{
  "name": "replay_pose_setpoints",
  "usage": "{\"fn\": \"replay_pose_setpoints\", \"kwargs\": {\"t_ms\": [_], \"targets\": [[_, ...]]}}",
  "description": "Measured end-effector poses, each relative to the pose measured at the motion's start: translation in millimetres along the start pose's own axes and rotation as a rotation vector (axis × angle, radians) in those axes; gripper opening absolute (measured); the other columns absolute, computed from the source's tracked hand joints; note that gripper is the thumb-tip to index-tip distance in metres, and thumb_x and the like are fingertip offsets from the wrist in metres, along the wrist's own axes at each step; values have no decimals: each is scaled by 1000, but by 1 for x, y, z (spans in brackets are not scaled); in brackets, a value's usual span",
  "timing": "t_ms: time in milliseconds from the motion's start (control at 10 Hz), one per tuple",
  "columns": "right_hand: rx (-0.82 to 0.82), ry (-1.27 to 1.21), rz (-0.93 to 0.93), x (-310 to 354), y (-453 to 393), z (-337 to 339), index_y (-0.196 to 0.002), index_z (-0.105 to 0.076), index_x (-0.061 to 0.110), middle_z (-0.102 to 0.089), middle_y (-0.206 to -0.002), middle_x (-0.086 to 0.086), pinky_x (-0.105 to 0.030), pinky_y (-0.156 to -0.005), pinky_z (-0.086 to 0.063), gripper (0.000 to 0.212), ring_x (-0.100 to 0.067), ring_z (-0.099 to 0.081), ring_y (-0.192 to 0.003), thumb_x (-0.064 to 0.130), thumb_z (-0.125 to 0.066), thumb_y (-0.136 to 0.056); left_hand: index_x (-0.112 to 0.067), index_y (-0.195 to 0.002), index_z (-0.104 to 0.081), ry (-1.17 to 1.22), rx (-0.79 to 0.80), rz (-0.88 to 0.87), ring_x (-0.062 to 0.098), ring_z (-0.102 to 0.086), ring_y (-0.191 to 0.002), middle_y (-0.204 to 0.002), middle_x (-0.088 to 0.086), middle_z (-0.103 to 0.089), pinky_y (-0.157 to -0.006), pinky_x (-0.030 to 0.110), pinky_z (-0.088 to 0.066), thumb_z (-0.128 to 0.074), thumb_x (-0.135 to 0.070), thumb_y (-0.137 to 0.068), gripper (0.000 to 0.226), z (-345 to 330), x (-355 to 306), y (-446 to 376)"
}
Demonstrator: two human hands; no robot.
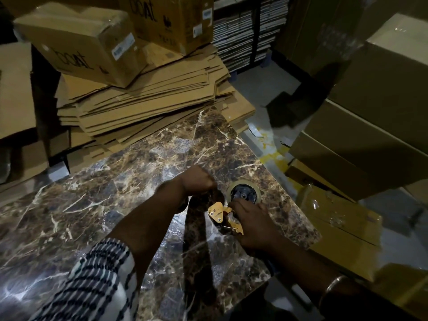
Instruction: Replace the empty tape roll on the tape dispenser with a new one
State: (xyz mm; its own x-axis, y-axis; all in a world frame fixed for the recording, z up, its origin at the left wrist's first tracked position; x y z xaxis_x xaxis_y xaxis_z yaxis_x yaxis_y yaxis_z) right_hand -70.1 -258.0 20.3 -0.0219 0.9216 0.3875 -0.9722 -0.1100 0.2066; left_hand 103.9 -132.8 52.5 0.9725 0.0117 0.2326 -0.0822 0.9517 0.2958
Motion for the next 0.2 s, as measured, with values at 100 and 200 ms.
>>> {"fn": "replay_pose_setpoints", "kwargs": {"t_ms": [100, 200], "targets": [[-17, -84, -8, 3, 0, 12, -140, -45, 25, -53, -134, 4, -44, -98, -33, 73, -22, -53, -122, 56, -62, -76, -18, -72, -71, 103, 50, 108, 18, -67, -56, -63, -1, -68, -46, 24, -46, -82, -12, -61, 17, -3, -6, 6], [11, -153, -19, 9, -10, 24, -137, -53, 23, -59, -128, -1, -43, -94, -39, 75, -25, -57, -117, 64, -44, -75, -14, -100, -66, 260, 137, 338, 27, -67, -93, -99, 6, -69, -67, 33, -49, -60, -14, -87, 15, -7, -13, 22]]}}
Point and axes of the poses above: each hand's wrist, its own y-axis away from the middle knuckle, its own z-axis out of the back of the hand, x = y × z, the point moved 3 cm from there along -y, towards the middle knuckle
